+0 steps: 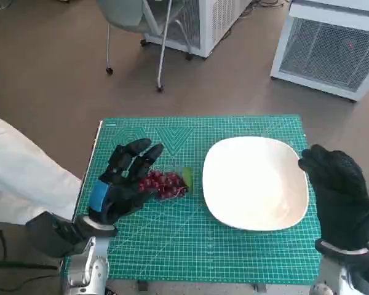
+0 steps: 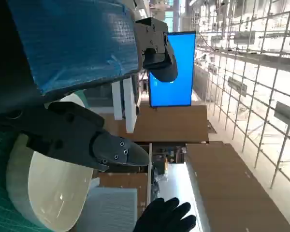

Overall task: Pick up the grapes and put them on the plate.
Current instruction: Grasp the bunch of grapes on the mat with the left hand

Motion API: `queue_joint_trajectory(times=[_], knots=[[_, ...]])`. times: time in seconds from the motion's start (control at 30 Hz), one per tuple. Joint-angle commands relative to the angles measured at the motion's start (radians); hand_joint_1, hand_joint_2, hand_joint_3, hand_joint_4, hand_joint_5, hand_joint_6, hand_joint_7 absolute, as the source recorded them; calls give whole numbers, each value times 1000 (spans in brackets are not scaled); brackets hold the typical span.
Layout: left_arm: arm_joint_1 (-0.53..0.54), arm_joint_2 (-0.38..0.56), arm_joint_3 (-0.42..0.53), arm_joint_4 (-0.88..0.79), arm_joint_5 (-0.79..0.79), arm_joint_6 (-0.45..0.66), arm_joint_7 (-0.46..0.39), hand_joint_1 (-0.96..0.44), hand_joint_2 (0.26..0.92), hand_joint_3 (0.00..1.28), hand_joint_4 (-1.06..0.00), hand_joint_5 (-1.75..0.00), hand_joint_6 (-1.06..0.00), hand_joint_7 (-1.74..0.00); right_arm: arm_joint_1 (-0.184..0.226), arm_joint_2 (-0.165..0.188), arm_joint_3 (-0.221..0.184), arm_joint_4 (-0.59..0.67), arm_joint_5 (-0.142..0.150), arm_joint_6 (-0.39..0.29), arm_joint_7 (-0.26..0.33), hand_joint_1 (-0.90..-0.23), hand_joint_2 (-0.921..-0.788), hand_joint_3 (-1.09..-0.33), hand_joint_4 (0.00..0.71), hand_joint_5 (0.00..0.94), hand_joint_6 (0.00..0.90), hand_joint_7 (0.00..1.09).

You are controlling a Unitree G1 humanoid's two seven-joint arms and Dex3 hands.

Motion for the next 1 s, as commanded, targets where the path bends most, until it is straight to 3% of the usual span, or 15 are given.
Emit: queue_joint_trajectory(times=[0.03,1.0], knots=[[9,5,-2,-4,1,-7,-5,-299,921,53,-115,-429,-102,-850,20,5,-2,6,0,12,-5,-361,-921,-516,535,512,294,850],[4,5,0,0,-1,0,-1,-304,921,56,-107,-441,-100,-850,19,2,-1,7,-13,8,-8,-363,-921,-517,531,519,275,858]])
